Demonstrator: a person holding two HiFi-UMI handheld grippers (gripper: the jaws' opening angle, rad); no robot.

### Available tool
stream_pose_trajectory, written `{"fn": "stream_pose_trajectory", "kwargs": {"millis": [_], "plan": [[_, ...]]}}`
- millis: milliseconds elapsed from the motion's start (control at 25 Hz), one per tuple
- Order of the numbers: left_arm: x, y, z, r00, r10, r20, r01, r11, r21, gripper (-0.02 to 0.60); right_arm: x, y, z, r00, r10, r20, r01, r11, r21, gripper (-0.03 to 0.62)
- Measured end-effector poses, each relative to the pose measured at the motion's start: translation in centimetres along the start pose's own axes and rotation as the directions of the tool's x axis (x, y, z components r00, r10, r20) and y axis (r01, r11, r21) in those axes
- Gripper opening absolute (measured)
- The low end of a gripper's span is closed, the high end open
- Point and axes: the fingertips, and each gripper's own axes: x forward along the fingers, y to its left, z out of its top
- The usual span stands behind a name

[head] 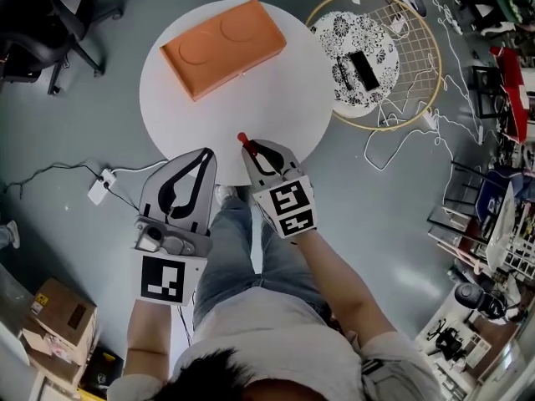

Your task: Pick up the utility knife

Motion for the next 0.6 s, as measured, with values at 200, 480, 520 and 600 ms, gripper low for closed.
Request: {"fn": "stream_pose_trajectory", "kwargs": {"millis": [200, 480, 520, 600], "plan": [[-0.4, -2.7, 1.9, 0.999, 0.016, 0.041, -0.017, 1.0, 0.009, 0.011, -4.7, 0.2, 3.7, 0.992, 0.034, 0.119, -0.032, 0.999, -0.019, 0.055], [-1.5, -6.8, 4.5, 0.997, 0.039, 0.063, -0.042, 0.998, 0.038, 0.011, -11.6, 0.8, 7.7, 0.964, 0.078, 0.253, -0.065, 0.996, -0.061, 0.055], [-1.7, -7.3, 4.8, 0.997, 0.045, 0.064, -0.048, 0.998, 0.042, 0.011, -12.6, 0.9, 8.2, 0.958, 0.088, 0.272, -0.073, 0.995, -0.067, 0.055], [-2.0, -8.5, 5.4, 0.997, 0.056, 0.061, -0.06, 0.997, 0.056, 0.011, -14.9, 1.1, 9.4, 0.944, 0.111, 0.312, -0.088, 0.992, -0.086, 0.055]]}}
